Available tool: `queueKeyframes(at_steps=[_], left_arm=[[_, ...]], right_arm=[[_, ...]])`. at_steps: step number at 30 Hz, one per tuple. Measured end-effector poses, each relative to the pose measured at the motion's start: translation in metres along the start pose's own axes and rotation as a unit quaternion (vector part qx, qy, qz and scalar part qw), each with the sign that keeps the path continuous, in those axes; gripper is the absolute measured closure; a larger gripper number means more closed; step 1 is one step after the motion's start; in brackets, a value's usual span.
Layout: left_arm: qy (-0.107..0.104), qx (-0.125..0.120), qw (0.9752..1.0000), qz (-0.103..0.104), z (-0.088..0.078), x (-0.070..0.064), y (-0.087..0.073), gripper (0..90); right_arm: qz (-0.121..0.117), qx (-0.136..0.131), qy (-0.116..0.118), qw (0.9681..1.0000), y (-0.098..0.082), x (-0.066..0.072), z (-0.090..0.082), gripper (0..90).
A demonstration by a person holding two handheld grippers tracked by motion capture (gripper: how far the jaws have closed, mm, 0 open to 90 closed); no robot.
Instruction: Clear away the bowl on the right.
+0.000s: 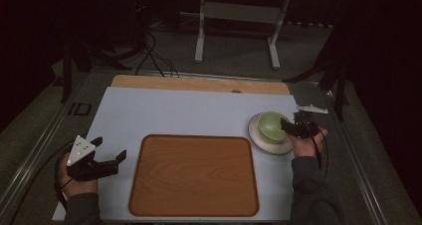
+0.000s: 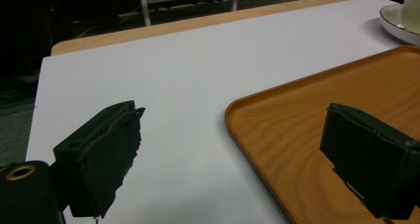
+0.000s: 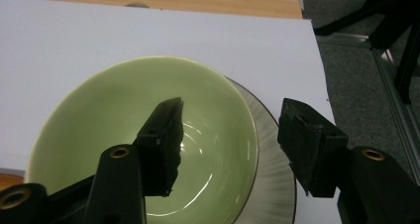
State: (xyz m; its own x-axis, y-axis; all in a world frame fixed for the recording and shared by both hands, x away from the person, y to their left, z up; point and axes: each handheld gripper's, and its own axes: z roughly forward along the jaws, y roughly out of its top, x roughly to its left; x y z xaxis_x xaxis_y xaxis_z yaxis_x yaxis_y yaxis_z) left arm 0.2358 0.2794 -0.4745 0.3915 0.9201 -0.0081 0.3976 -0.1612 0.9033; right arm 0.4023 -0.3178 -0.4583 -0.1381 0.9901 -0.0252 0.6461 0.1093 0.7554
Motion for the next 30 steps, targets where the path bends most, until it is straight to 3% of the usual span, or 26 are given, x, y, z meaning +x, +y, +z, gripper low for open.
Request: queueKeyframes(at_steps=[16, 21, 23, 26, 30], left_arm=[[0.002, -0.002, 1.0, -0.001, -0.001, 0.0, 0.0, 8.8], [0.001, -0.001, 1.0, -0.001, 0.0, 0.0, 0.0, 8.8], [0.001, -0.001, 1.0, -0.001, 0.0, 0.0, 0.0, 8.8], [0.001, -0.002, 1.0, -0.001, 0.0, 0.0, 0.0, 8.8], [0.001, -0.001, 1.0, 0.0, 0.0, -0.001, 0.0, 8.8]], right_arm=[[0.021, 0.048, -0.009, 0.9986, -0.006, -0.003, 0.011, 56.5], [0.033, 0.075, 0.005, 0.9966, -0.009, -0.004, 0.018, 62.0], [0.032, 0.078, 0.007, 0.9964, -0.01, -0.003, 0.019, 62.0], [0.033, 0.087, 0.001, 0.9957, -0.01, -0.002, 0.02, 69.1], [0.029, 0.1, 0.013, 0.9945, -0.013, -0.003, 0.022, 73.9]])
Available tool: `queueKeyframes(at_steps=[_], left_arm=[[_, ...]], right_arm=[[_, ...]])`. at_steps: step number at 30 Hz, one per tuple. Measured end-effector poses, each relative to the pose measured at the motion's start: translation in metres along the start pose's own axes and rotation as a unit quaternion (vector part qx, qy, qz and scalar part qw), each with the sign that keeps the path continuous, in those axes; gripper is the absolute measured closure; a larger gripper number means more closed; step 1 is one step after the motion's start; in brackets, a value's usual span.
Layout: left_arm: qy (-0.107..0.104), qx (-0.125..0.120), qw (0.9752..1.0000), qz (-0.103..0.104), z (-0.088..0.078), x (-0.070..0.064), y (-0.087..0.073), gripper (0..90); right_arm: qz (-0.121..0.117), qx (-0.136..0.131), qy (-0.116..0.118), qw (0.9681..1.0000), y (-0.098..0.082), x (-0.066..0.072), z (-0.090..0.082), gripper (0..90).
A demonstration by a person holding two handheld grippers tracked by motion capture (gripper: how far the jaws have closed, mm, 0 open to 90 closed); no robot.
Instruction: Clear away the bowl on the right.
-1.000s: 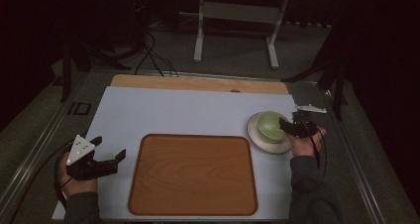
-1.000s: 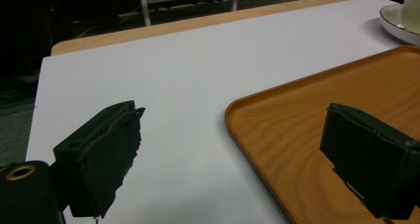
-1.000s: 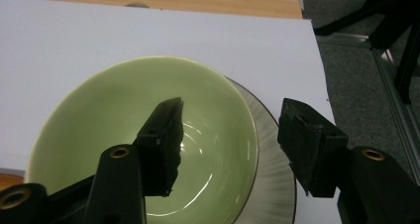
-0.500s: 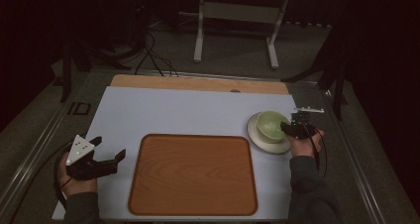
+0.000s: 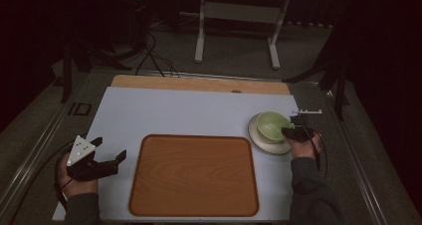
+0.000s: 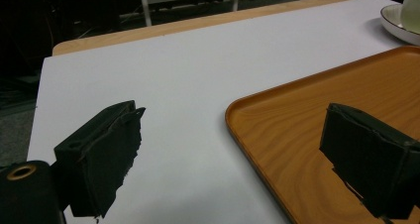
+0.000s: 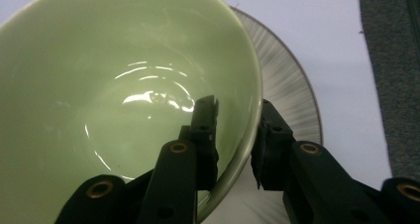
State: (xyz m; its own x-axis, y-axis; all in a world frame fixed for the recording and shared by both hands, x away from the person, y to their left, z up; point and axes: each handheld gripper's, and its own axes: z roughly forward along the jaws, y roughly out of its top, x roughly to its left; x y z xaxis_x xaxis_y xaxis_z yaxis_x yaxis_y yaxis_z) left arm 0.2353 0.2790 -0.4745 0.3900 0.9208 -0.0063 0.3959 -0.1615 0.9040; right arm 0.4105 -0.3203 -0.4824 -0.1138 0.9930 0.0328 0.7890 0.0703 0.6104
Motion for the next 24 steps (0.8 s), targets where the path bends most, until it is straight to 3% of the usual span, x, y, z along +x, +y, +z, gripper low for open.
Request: queueKeyframes(at_steps=[11, 18, 24], left_arm=[[0.0, -0.001, 1.0, -0.001, -0.0002, 0.0002, -0.0001, 9.0], [0.0, -0.001, 1.0, -0.001, -0.0003, 0.0002, -0.0001, 9.1], [0.001, -0.001, 1.0, -0.001, -0.0006, 0.0003, 0.0, 9.2]], right_arm=[[0.014, 0.024, 0.021, 0.9994, -0.0034, 0.0002, 0.0082, 79.2], [0.055, 0.023, 0.056, 0.9967, -0.0048, -0.0054, 0.0077, 83.6], [0.058, 0.016, 0.05, 0.9969, -0.0057, -0.0038, 0.0055, 83.9]])
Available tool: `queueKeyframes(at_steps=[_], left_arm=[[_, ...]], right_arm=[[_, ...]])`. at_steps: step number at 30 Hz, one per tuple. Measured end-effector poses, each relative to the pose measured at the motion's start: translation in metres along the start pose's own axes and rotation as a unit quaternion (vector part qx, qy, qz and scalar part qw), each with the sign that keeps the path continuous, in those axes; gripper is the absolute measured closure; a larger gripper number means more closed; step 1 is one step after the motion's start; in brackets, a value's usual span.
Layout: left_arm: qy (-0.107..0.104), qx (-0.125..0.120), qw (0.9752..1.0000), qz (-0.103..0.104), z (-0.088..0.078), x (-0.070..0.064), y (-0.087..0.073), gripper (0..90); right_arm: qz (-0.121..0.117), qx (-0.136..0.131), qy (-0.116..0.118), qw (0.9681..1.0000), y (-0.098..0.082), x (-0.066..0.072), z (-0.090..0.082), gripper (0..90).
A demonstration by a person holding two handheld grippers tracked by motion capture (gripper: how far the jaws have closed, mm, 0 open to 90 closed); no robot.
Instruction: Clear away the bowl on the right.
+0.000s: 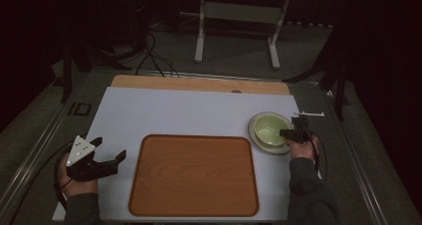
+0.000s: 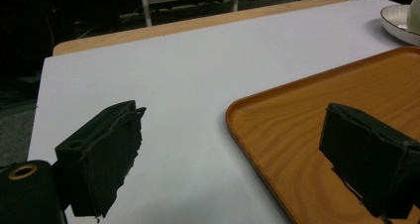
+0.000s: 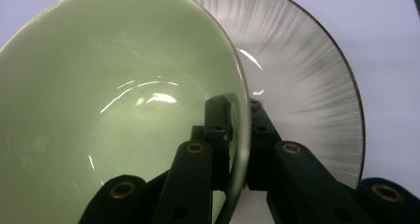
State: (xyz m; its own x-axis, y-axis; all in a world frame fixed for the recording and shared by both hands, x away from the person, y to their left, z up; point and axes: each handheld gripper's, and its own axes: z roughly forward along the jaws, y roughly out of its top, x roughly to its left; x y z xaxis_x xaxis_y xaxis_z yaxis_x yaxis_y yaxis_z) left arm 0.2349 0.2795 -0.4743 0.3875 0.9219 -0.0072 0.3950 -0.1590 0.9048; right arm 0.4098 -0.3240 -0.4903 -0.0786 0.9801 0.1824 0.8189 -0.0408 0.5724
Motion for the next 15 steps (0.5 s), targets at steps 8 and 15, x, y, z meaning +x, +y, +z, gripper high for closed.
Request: queueKeyframes(at_steps=[8, 15], left_arm=[[0.0, 0.0, 1.0, 0.0, 0.0, 0.0, 0.0, 9.3], [0.001, 0.0, 1.0, -0.001, 0.0, 0.0, 0.0, 9.3]], right_arm=[[-0.011, -0.014, -0.008, 0.9998, 0.0, 0.004, -0.007, 83.8], [-0.016, -0.024, -0.005, 0.9996, 0.0, 0.008, -0.013, 83.3]])
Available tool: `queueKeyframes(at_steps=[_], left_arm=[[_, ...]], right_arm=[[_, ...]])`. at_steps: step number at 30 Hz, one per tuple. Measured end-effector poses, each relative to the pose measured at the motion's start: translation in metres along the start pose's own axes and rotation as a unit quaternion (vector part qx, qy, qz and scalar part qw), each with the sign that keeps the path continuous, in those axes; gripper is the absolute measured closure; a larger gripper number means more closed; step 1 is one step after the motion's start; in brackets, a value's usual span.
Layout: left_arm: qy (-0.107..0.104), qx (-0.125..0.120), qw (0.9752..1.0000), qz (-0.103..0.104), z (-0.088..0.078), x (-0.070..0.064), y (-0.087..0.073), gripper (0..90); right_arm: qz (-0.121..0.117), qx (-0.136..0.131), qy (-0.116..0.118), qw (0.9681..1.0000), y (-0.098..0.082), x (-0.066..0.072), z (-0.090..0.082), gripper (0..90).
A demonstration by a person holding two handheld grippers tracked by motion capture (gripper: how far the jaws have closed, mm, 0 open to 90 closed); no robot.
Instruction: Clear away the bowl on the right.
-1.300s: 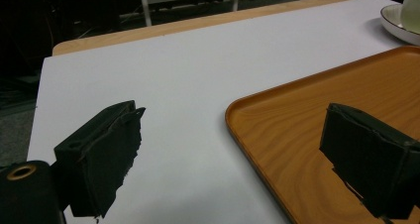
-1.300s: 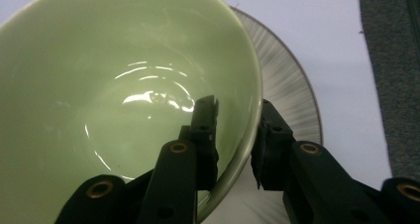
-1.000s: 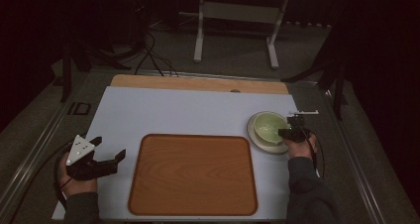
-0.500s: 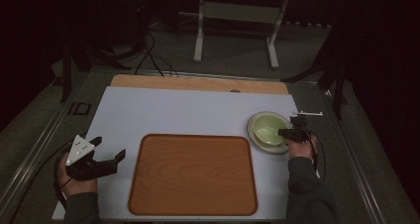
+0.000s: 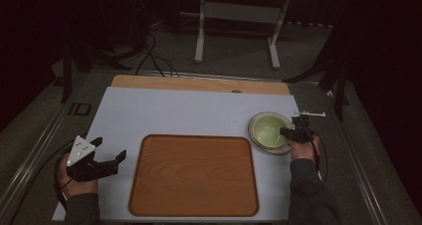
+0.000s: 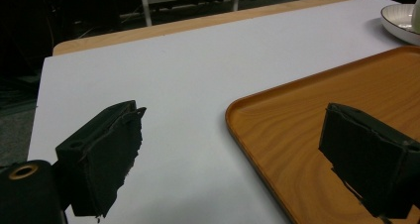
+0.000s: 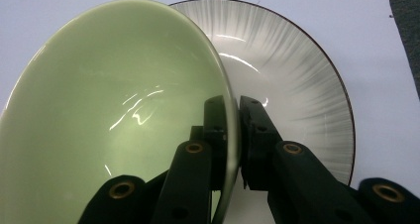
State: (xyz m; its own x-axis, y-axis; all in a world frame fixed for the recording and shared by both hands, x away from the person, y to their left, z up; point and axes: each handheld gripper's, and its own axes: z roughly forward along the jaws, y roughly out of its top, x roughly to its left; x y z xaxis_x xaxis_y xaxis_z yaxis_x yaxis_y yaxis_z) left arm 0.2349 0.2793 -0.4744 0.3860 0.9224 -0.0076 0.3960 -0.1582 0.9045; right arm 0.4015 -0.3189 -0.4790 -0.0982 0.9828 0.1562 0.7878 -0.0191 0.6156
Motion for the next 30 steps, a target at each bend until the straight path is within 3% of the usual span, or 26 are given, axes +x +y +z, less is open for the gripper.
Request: queueKeyframes(at_steps=[14, 30], left_arm=[[0.001, 0.0, 1.0, 0.0, 0.0, 0.0, 0.0, 9.3], [0.002, 0.0, 1.0, 0.0, 0.0, 0.001, 0.0, 9.3]], right_arm=[[0.001, -0.023, 0.006, 0.9997, 0.0, 0.001, -0.012, 83.3], [0.0, -0.046, 0.033, 0.9984, -0.001, 0.01, -0.027, 83.3]])
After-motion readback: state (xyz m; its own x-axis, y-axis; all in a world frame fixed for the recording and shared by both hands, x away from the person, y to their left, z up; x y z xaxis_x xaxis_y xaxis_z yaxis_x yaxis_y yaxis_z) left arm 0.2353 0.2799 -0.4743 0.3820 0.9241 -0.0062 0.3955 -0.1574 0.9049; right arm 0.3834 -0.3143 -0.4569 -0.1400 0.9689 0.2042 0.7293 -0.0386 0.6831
